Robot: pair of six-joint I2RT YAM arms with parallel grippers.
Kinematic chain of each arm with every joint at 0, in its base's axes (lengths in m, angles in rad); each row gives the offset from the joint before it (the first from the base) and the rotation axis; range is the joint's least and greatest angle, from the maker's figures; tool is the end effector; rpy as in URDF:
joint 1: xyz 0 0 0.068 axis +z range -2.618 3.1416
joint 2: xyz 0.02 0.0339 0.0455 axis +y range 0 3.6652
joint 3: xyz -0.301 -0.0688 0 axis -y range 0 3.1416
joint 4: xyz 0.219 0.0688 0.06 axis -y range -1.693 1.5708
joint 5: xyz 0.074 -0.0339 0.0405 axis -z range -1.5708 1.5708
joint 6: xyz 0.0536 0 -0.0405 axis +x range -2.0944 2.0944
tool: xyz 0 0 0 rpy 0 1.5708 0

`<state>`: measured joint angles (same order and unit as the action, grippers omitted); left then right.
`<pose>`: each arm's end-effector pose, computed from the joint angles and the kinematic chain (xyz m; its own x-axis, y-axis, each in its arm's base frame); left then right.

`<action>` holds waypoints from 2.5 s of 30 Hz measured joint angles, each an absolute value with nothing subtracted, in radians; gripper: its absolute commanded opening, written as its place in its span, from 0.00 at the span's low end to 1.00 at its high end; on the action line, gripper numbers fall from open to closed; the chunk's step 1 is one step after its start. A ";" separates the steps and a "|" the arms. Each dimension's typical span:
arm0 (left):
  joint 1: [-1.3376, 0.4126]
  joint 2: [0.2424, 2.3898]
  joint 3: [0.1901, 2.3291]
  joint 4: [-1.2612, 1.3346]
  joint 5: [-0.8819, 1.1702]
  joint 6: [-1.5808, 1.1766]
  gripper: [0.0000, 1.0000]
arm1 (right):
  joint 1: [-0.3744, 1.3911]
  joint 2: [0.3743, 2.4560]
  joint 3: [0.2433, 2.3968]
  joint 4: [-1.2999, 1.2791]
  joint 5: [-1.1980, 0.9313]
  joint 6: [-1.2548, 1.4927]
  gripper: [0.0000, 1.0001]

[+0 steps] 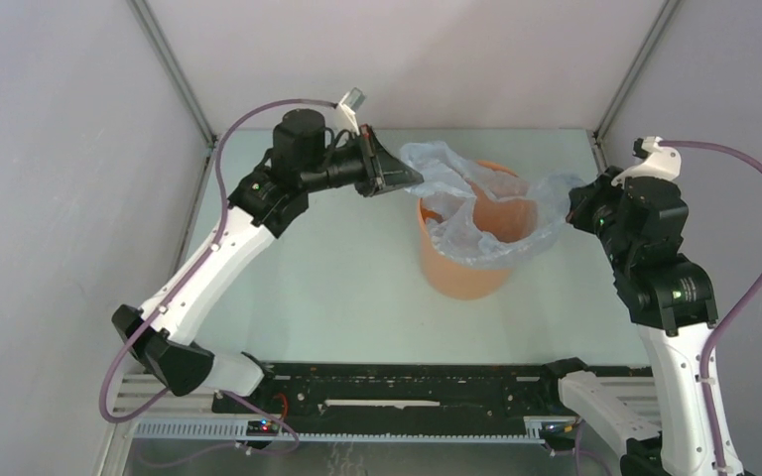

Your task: Put the trash bags into the trash bin

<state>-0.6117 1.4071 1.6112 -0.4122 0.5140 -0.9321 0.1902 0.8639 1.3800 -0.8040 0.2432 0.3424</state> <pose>0.2234 -0.1889 0.4887 -0.8185 -0.2798 -0.5017 0.3971 0.3556 -0.8461 0.1067 0.0074 0.4669 -0.2481 0.2841 -0.9261 0.1343 0.9569 0.2575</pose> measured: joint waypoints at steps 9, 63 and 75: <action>-0.612 1.395 1.420 -0.426 0.563 -0.870 0.00 | 0.190 0.807 1.350 -0.910 0.200 0.343 0.27; -0.511 1.500 1.574 -0.549 0.499 -0.793 0.00 | 0.561 1.576 1.195 -0.647 0.110 0.344 0.34; -0.503 1.563 1.608 -0.617 0.480 -0.752 0.00 | 0.538 1.588 1.166 -0.578 0.078 0.349 0.67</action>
